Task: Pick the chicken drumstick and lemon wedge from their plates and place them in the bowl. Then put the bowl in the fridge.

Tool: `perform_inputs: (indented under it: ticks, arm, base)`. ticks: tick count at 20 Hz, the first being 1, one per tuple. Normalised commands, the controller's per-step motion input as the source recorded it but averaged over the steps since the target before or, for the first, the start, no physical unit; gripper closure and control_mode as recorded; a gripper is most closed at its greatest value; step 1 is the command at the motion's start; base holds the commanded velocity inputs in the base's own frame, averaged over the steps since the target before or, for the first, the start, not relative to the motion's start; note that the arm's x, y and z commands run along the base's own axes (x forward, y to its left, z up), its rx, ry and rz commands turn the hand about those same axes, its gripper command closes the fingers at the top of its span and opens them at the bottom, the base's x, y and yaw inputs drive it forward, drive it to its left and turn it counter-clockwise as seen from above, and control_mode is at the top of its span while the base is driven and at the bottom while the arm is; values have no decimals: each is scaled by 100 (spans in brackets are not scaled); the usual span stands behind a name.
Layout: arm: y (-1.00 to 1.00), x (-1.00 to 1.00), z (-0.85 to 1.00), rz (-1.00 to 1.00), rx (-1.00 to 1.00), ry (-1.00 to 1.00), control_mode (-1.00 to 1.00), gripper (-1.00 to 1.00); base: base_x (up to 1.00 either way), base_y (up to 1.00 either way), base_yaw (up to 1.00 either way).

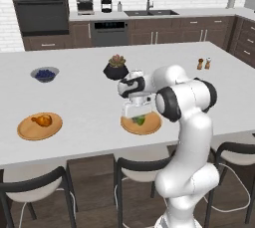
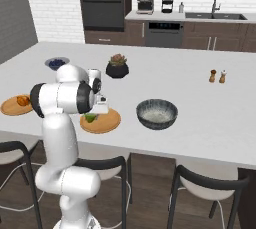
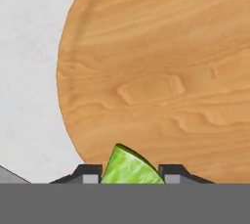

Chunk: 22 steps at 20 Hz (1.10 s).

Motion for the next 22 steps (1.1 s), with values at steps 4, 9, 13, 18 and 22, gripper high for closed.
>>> perform_inputs:
  ticks: [4, 9, 13, 18, 22]
  arm:
    - [-24, -64, 100, -6, 2, -12, -100, 100]
    - [-57, -56, 95, -8, 0, -12, -100, 100]
    - [-94, -14, 57, -8, 1, -1, -100, 100]
    - [-92, -2, 59, -7, 1, -3, -100, 100]
    - [-92, 0, 44, -6, 0, -6, -100, 100]
  base:
    - [0, 0, 0]
    - [0, 0, 0]
    - [0, 0, 0]
    - [0, 0, 0]
    - [0, 0, 0]
